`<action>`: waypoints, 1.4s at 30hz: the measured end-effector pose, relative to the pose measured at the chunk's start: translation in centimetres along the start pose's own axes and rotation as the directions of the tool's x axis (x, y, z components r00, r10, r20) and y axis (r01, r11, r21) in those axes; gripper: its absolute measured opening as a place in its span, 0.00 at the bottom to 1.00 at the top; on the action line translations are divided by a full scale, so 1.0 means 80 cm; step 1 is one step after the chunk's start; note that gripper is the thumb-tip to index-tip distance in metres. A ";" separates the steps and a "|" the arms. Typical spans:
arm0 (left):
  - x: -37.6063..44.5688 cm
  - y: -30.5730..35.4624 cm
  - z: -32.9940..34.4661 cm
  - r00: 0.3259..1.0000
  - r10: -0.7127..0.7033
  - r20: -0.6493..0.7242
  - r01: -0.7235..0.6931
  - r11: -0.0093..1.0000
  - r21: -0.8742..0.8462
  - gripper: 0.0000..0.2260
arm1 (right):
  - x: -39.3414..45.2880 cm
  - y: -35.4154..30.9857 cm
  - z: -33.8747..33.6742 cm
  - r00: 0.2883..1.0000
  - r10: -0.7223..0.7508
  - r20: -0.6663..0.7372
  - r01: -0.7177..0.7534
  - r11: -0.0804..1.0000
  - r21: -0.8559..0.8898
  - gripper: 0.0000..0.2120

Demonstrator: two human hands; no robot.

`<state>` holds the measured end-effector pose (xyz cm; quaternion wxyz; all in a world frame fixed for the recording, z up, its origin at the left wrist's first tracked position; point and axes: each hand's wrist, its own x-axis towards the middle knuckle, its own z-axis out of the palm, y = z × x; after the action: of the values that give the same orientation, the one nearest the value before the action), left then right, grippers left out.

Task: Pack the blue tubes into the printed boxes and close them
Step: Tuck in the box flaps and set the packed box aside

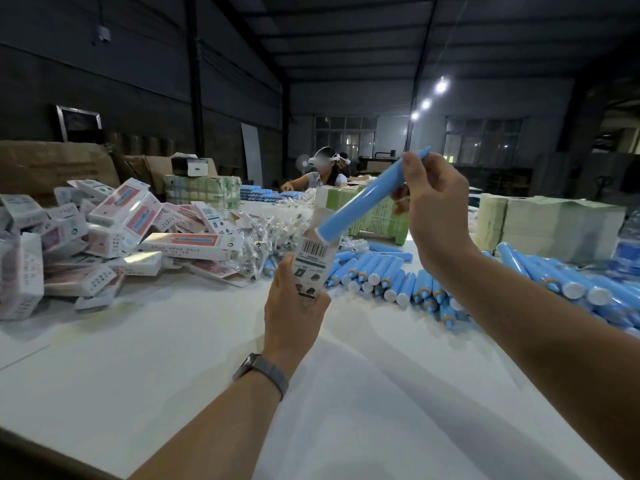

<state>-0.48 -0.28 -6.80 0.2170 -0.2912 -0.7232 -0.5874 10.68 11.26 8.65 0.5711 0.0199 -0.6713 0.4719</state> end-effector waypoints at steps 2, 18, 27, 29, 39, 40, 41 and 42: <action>0.000 0.001 -0.001 1.000 0.003 0.002 -0.003 1.000 -0.001 0.30 | 0.003 -0.005 0.008 0.999 -0.051 -0.012 0.050 0.998 -0.042 0.06; -0.003 0.006 -0.006 0.999 0.051 0.019 -0.051 0.999 -0.002 0.27 | -0.017 0.017 0.050 0.968 -0.090 0.234 0.149 0.958 -0.247 0.13; 0.003 0.007 -0.007 1.000 -0.025 -0.014 0.025 0.999 -0.036 0.24 | -0.027 0.038 0.067 0.949 -0.175 0.264 0.279 0.857 -0.433 0.08; 0.003 0.006 -0.006 1.000 -0.020 -0.024 0.019 0.999 -0.043 0.24 | -0.041 0.051 0.069 0.922 -0.169 0.348 0.335 0.799 -0.500 0.09; 0.011 -0.004 -0.007 0.988 -0.061 -0.144 0.058 0.998 -0.024 0.26 | -0.059 0.081 0.083 0.900 -0.175 0.400 0.375 0.778 -0.504 0.10; 0.013 -0.006 -0.010 0.977 -0.088 -0.197 0.088 0.996 -0.008 0.26 | -0.058 0.088 0.087 0.914 -0.159 0.373 0.338 0.807 -0.484 0.11; 0.016 -0.008 -0.014 0.961 -0.115 -0.251 0.119 0.993 0.001 0.26 | -0.057 0.097 0.092 0.926 -0.138 0.352 0.301 0.833 -0.464 0.12; 0.019 -0.011 -0.018 0.944 -0.141 -0.299 0.148 0.989 0.000 0.27 | -0.056 0.107 0.100 0.935 -0.103 0.340 0.257 0.857 -0.447 0.13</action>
<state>-2.25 -1.53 -6.14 0.2830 -0.1430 -0.7084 -0.6306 1.43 8.47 0.66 0.4895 0.0123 -0.8426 0.2241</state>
